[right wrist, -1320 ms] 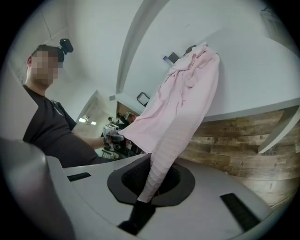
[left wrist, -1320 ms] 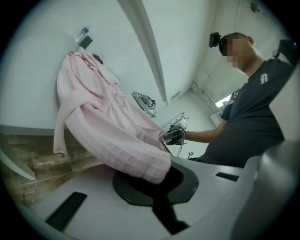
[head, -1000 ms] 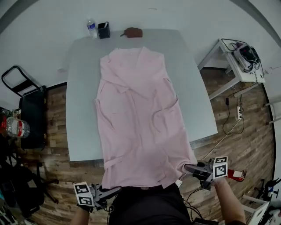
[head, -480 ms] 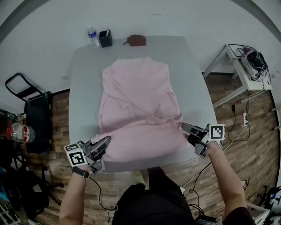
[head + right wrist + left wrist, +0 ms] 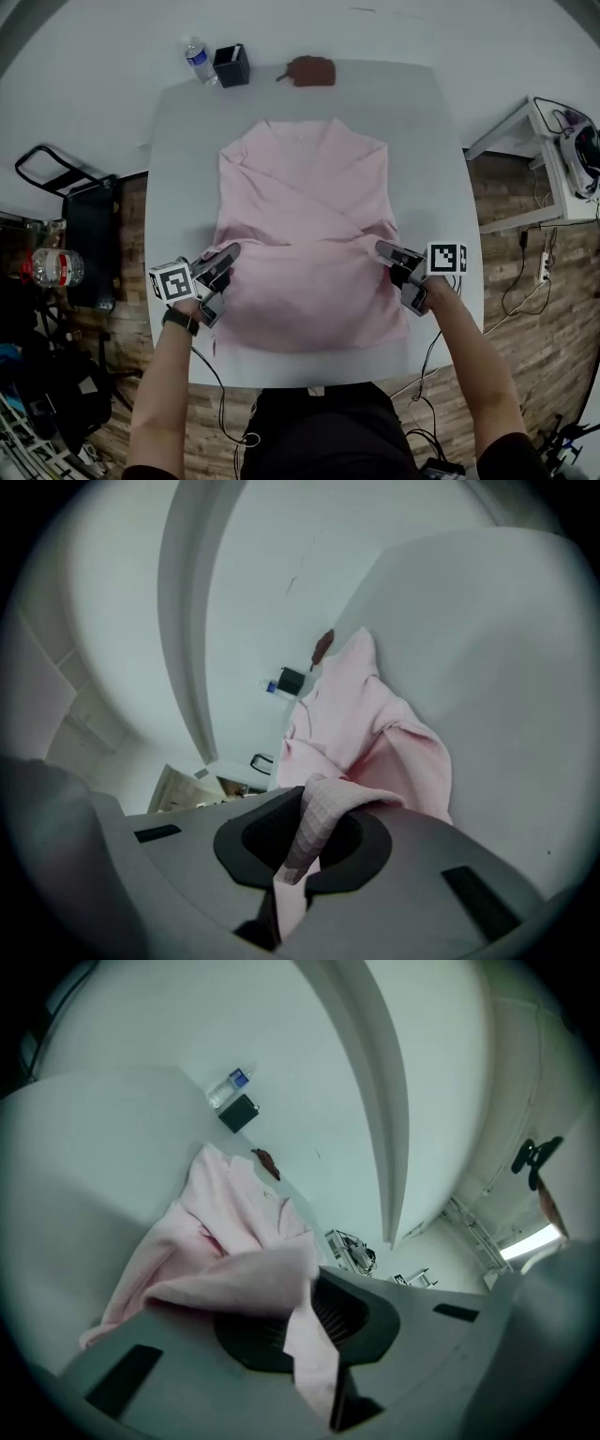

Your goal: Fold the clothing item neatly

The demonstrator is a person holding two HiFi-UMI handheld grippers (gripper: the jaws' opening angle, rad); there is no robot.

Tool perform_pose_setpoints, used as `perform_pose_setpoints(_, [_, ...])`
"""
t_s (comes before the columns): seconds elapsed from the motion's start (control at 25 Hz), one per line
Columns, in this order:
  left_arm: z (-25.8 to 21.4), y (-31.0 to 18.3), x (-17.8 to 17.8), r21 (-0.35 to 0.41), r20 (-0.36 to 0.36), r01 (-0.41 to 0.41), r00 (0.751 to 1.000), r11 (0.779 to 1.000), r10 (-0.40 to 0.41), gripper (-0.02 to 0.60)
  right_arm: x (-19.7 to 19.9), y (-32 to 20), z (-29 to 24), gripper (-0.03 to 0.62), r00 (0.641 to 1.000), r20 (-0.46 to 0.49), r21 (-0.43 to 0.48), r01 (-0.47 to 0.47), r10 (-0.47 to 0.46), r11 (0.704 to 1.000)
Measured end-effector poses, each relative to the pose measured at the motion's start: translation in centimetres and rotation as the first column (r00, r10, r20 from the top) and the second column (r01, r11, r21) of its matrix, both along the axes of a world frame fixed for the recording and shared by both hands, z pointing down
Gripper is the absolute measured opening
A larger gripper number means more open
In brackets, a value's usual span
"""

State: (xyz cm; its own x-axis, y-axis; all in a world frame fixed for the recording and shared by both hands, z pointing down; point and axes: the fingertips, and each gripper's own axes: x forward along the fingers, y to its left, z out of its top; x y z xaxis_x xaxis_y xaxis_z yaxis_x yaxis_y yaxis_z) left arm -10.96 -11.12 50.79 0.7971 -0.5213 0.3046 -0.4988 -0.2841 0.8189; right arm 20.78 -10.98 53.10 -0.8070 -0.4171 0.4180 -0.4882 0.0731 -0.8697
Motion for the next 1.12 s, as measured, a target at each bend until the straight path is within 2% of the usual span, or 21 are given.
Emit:
perform_pose_setpoints(0.04, [0.9, -0.5, 0.0, -0.019, -0.001, 0.000, 1.000, 1.000, 0.000, 0.067, 0.0, -0.4, 1.1, 0.026, 1.000, -0.012, -0.016, -0.009, 0.009, 1.000])
perform_pose_setpoints(0.08, [1.6, -0.9, 0.0, -0.044, -0.014, -0.002, 1.000, 0.999, 0.002, 0.201, 0.0, -0.6, 2.1, 0.063, 1.000, -0.029, -0.036, -0.011, 0.010, 0.999])
perform_pose_setpoints(0.12, [2.1, -0.9, 0.1, -0.074, -0.034, -0.007, 0.999, 0.997, 0.005, 0.248, 0.0, -0.6, 3.0, 0.170, 0.999, -0.046, -0.058, -0.005, 0.002, 0.998])
perform_pose_setpoints(0.2, [2.7, 0.4, -0.1, -0.130, -0.068, -0.044, 0.997, 0.991, 0.035, 0.272, 0.2, 0.1, 3.6, 0.202, 0.998, -0.066, -0.093, 0.016, -0.022, 0.996])
perform_pose_setpoints(0.28, [2.1, 2.9, -0.2, -0.149, -0.096, -0.122, 0.989, 0.981, 0.109, 0.270, 1.0, 1.2, 2.8, 0.225, 0.997, -0.061, -0.113, 0.035, -0.042, 0.993])
perform_pose_setpoints(0.4, [0.0, 7.2, -1.0, -0.111, -0.086, -0.205, 0.977, 0.973, 0.196, 0.270, 1.9, 3.3, 0.5, 0.235, 0.999, 0.020, -0.146, 0.053, -0.050, 0.988])
perform_pose_setpoints(0.48, [-1.0, 9.6, -2.0, -0.074, -0.048, -0.202, 0.979, 0.977, 0.199, 0.270, 2.5, 4.2, -1.1, 0.234, 0.998, 0.051, -0.149, 0.051, -0.044, 0.988])
perform_pose_setpoints(0.6, [-1.9, 12.6, -2.4, -0.010, 0.030, -0.173, 0.984, 0.985, 0.173, 0.270, 3.5, 3.9, -2.4, 0.233, 0.999, 0.037, -0.099, 0.016, -0.012, 0.995])
perform_pose_setpoints(0.68, [-2.0, 13.6, -1.6, 0.038, 0.083, -0.156, 0.985, 0.987, 0.153, 0.269, 3.4, 3.6, -3.0, 0.232, 1.000, 0.031, -0.046, 0.003, -0.001, 0.999])
perform_pose_setpoints(0.8, [-2.0, 13.9, 0.6, 0.092, 0.124, -0.145, 0.983, 0.985, 0.134, 0.238, 0.7, 4.2, -3.8, 0.232, 0.998, 0.037, 0.045, 0.051, -0.052, 0.998])
perform_pose_setpoints(0.96, [-2.0, 13.7, 3.2, 0.162, 0.208, -0.163, 0.970, 0.973, 0.128, 0.145, -3.6, 6.4, -3.9, 0.232, 0.985, -0.084, 0.155, 0.164, -0.153, 0.974])
perform_pose_setpoints(1.04, [-2.0, 13.8, 3.9, 0.196, 0.273, -0.178, 0.954, 0.964, 0.121, 0.093, -5.6, 8.0, -4.2, 0.233, 0.954, -0.203, 0.240, 0.266, -0.220, 0.934])
perform_pose_setpoints(1.12, [-1.6, 14.7, 4.4, 0.225, 0.362, -0.233, 0.922, 0.946, 0.141, 0.081, -6.6, 9.9, -4.1, 0.233, 0.898, -0.348, 0.298, 0.378, -0.269, 0.876])
